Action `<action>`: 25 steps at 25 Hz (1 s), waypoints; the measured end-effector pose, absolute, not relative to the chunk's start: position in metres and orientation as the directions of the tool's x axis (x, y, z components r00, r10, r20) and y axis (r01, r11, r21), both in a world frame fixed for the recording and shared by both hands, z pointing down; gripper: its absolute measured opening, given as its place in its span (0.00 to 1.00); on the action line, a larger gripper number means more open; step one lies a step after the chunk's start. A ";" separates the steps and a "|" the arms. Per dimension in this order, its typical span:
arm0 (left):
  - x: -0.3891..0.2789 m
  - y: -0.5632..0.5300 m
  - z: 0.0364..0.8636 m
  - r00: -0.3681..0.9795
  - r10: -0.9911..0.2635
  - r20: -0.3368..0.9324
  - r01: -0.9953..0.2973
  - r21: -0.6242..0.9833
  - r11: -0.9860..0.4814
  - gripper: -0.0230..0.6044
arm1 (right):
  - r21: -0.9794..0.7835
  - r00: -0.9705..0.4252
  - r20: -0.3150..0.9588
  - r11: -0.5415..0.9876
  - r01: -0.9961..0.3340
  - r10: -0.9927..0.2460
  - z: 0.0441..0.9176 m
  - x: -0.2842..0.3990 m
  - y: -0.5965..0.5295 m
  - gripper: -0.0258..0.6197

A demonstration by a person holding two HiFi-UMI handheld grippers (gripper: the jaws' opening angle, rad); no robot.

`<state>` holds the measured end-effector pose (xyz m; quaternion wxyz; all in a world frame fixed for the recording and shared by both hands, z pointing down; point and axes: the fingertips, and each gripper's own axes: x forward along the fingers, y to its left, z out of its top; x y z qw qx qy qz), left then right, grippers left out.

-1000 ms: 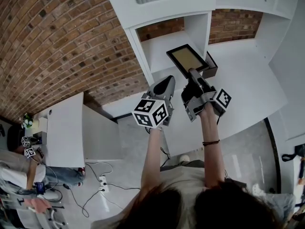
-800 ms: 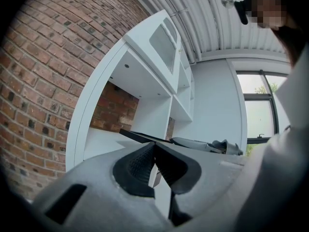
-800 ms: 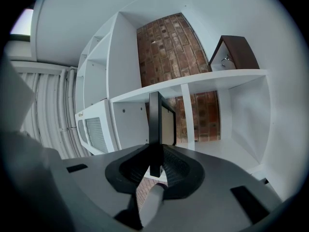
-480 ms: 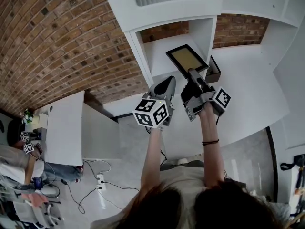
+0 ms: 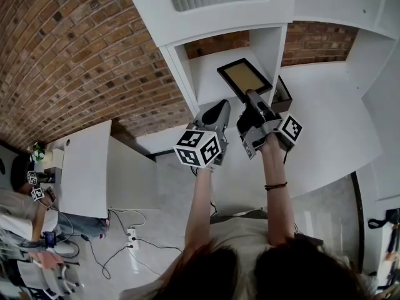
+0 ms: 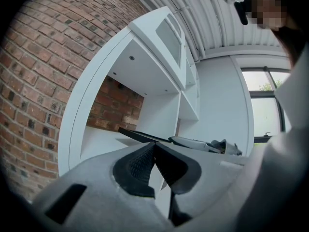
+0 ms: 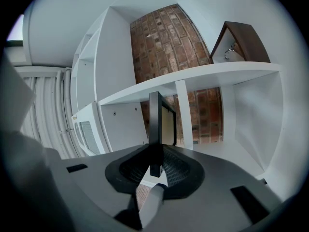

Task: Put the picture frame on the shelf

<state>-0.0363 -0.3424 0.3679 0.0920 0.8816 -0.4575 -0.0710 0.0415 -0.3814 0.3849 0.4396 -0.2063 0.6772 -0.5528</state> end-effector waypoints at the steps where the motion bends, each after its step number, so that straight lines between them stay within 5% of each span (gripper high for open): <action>1: -0.036 -0.344 0.368 0.571 -0.820 -0.041 -0.794 0.226 -0.564 0.05 | -0.930 -0.529 -0.367 0.303 0.208 -0.765 0.385 0.042 -0.383 0.15; 25: -0.029 -0.366 0.376 0.592 -0.805 -0.018 -0.783 0.222 -0.581 0.05 | -0.938 -0.530 -0.345 0.269 0.218 -0.774 0.397 0.036 -0.408 0.15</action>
